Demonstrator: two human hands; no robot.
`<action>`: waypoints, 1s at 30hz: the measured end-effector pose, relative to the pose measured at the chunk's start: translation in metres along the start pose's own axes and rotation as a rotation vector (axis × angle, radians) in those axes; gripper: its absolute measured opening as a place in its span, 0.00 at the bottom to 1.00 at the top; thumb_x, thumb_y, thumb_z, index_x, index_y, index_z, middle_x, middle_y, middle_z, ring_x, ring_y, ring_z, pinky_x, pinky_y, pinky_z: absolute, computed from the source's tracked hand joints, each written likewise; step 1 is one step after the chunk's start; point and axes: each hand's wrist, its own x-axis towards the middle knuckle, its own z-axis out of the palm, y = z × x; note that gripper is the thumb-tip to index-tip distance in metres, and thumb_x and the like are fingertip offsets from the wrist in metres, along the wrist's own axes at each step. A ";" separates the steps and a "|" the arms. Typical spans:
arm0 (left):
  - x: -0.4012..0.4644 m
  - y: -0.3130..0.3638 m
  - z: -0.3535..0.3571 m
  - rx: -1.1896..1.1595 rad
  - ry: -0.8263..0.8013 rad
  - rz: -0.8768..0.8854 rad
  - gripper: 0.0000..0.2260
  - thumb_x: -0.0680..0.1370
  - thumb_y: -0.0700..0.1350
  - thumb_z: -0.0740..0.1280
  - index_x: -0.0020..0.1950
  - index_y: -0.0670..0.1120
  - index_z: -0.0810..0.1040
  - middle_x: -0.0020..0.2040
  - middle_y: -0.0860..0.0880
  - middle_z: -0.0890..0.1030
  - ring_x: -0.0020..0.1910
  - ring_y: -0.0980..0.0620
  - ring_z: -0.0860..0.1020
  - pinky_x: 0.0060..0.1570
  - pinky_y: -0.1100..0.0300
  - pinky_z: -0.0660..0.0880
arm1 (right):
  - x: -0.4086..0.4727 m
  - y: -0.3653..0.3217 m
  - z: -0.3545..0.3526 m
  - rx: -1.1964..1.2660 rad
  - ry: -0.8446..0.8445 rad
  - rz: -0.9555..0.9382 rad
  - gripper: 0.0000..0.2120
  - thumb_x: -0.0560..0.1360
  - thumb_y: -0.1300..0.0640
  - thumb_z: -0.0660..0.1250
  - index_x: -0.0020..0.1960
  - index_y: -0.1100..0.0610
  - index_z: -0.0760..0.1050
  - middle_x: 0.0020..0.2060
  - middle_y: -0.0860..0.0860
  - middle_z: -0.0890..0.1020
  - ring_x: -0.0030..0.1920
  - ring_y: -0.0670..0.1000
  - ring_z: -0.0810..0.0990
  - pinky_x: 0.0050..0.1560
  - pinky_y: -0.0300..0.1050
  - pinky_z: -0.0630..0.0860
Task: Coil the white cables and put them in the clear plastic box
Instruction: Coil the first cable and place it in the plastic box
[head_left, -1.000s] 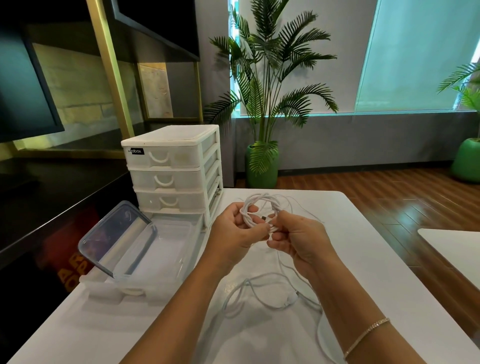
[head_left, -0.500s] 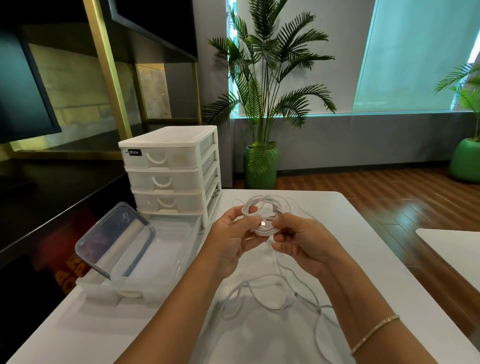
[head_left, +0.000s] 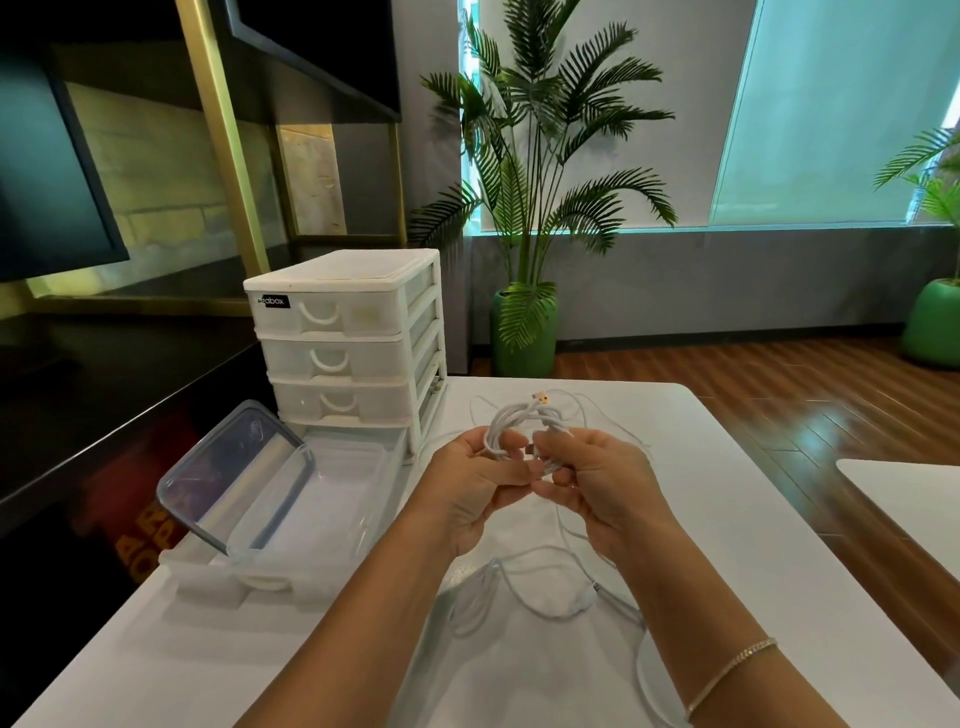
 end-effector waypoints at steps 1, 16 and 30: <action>0.000 -0.001 0.001 0.009 -0.002 0.002 0.11 0.69 0.28 0.69 0.41 0.44 0.76 0.37 0.46 0.80 0.37 0.51 0.80 0.32 0.64 0.79 | -0.001 0.000 0.001 -0.023 0.015 -0.005 0.01 0.71 0.65 0.68 0.43 0.64 0.77 0.25 0.52 0.78 0.21 0.44 0.76 0.30 0.40 0.79; -0.004 0.005 0.002 -0.264 -0.094 -0.106 0.04 0.74 0.33 0.64 0.42 0.39 0.78 0.36 0.43 0.84 0.32 0.50 0.83 0.29 0.64 0.80 | -0.004 -0.010 -0.004 0.244 -0.207 0.071 0.06 0.74 0.64 0.64 0.42 0.64 0.79 0.32 0.56 0.82 0.24 0.46 0.77 0.23 0.32 0.75; -0.008 0.015 -0.003 -0.004 0.018 -0.005 0.09 0.76 0.46 0.65 0.53 0.43 0.78 0.41 0.47 0.84 0.42 0.49 0.82 0.43 0.56 0.81 | -0.004 -0.009 -0.003 -0.006 -0.184 -0.040 0.05 0.74 0.61 0.65 0.45 0.62 0.79 0.39 0.59 0.81 0.30 0.49 0.79 0.27 0.36 0.78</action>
